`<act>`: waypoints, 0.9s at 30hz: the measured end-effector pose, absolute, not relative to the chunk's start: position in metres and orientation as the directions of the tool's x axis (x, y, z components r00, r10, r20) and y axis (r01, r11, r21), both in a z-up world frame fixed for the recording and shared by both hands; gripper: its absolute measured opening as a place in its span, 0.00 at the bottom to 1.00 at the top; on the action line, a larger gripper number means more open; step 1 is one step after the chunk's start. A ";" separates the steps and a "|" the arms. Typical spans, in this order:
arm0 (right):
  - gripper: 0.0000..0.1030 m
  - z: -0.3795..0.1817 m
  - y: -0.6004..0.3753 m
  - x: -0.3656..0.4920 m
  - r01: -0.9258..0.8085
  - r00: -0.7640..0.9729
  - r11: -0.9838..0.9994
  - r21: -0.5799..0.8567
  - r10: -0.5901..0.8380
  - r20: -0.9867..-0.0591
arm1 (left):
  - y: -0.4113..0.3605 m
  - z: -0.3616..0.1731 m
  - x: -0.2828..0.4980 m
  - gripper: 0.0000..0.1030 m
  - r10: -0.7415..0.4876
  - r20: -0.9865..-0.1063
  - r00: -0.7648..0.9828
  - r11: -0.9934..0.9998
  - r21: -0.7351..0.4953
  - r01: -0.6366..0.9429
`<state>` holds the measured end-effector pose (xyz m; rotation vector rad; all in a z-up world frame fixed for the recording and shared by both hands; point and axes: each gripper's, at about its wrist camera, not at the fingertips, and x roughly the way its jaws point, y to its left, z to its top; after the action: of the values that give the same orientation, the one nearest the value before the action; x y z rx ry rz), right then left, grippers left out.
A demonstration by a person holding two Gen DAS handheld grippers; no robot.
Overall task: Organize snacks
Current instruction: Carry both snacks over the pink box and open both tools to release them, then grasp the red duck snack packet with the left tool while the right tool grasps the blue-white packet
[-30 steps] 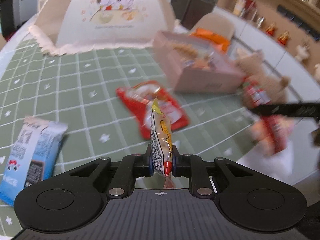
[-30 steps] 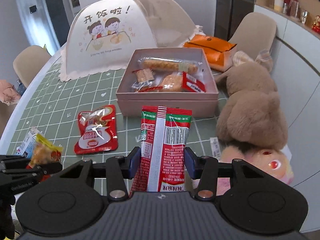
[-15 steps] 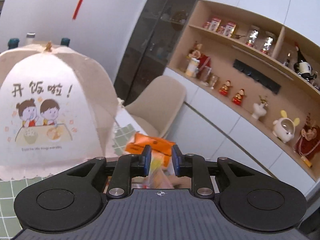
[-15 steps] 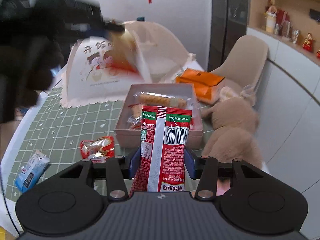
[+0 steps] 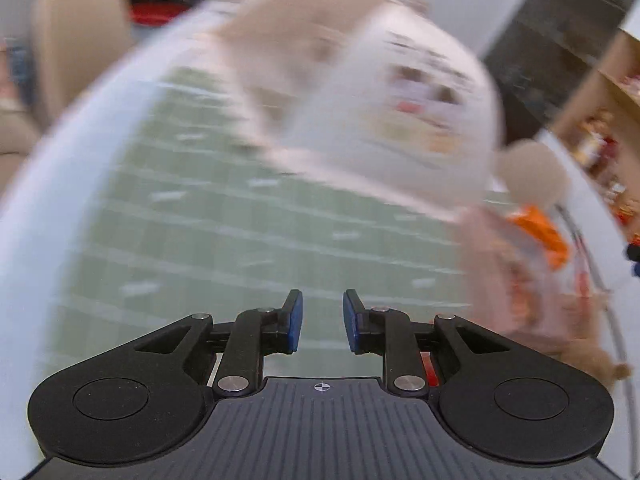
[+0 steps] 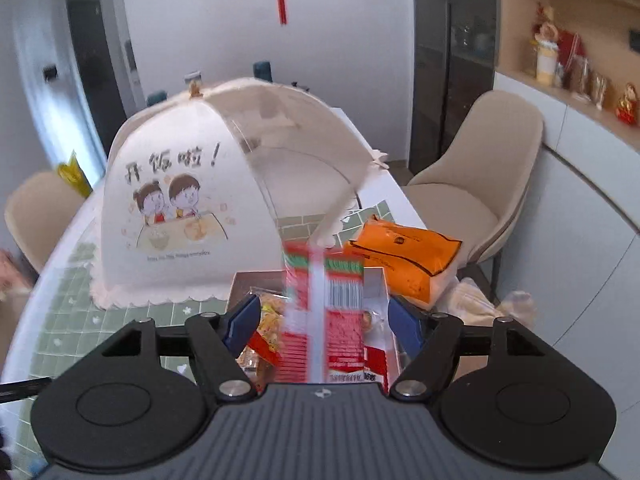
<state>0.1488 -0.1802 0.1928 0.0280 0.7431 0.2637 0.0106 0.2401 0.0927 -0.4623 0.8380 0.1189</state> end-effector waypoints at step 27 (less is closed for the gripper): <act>0.73 0.061 -0.088 0.039 -0.409 0.390 0.876 0.257 0.422 -0.819 | 0.126 0.033 -0.031 0.25 -0.473 -0.735 0.486 0.864 -0.493 0.096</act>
<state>0.0392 -0.0880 0.0615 0.0142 1.0449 0.5277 -0.0314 0.1259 0.0335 -0.4174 1.0105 -0.3589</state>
